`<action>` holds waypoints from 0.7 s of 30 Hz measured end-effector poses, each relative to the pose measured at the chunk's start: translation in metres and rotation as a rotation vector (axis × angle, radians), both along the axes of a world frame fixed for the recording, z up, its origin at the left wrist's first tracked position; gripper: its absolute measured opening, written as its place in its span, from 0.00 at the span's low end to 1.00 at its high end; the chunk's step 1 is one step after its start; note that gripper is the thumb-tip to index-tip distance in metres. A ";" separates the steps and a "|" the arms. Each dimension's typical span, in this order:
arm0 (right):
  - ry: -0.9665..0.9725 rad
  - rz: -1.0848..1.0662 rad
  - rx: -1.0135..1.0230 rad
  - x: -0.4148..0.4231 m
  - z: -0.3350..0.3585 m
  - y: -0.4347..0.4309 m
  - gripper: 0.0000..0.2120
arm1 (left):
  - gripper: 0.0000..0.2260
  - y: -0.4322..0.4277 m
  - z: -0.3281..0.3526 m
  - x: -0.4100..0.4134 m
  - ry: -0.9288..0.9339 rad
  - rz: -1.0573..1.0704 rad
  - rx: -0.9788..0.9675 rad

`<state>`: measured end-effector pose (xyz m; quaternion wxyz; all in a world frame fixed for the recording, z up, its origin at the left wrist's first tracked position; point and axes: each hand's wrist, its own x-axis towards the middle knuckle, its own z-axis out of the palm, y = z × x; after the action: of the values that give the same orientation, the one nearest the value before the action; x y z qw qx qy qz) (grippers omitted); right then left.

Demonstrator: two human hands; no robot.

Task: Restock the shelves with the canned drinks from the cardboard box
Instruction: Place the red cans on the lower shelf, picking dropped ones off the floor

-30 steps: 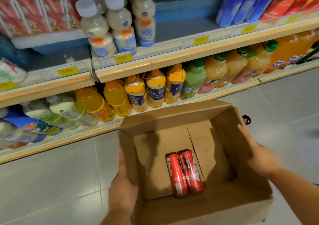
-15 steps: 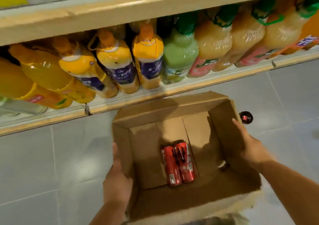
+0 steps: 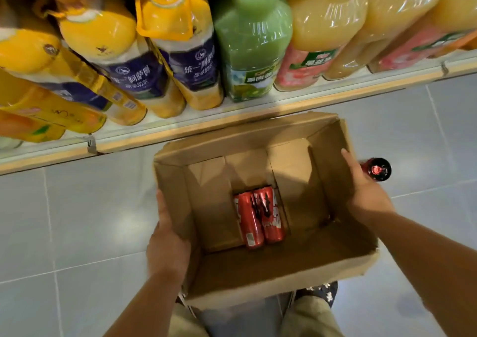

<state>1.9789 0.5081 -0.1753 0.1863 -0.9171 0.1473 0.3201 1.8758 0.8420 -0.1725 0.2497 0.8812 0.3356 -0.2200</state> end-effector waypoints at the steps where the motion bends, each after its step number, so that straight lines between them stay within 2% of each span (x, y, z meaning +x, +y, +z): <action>1: -0.001 -0.019 0.021 0.001 -0.003 0.001 0.47 | 0.46 -0.002 -0.002 0.002 -0.009 0.019 -0.002; 3: -0.030 -0.058 0.011 0.002 -0.006 0.007 0.44 | 0.46 -0.009 -0.007 0.005 -0.014 0.071 0.014; 4: -0.130 -0.031 -0.047 0.000 -0.005 0.012 0.41 | 0.46 -0.014 -0.008 0.007 -0.034 0.043 0.083; 6: -0.427 0.122 -0.158 -0.007 -0.002 0.025 0.34 | 0.43 -0.028 -0.011 0.010 -0.140 -0.144 0.257; 7: -0.506 0.197 -0.146 -0.010 -0.001 0.033 0.30 | 0.40 -0.037 -0.012 0.012 -0.213 -0.251 0.284; 8: -0.470 0.247 -0.081 -0.012 0.000 0.043 0.28 | 0.37 -0.046 -0.014 0.015 -0.232 -0.351 0.266; 10: -0.181 0.214 0.118 -0.019 -0.007 0.062 0.28 | 0.33 -0.061 -0.024 0.019 -0.088 -0.403 0.129; 11: -0.022 0.186 0.156 -0.022 -0.019 0.069 0.29 | 0.33 -0.068 -0.032 0.023 0.046 -0.321 0.004; 13: 0.156 0.130 0.165 -0.022 -0.047 0.084 0.30 | 0.33 -0.079 -0.055 0.031 0.234 -0.050 -0.249; 14: 0.203 0.091 0.189 -0.021 -0.060 0.090 0.30 | 0.32 -0.084 -0.067 0.036 0.270 0.068 -0.351; 17: 0.273 -0.008 0.321 -0.017 -0.102 0.105 0.33 | 0.27 -0.096 -0.104 0.048 0.268 0.201 -0.477; 21: 0.234 -0.040 0.391 -0.018 -0.148 0.110 0.39 | 0.38 -0.098 -0.140 0.053 0.187 0.324 -0.553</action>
<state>1.9607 0.6177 -0.3234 0.3482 -0.8171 0.1211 0.4432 1.9285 0.7435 -0.3121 0.4792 0.6914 0.4205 -0.3400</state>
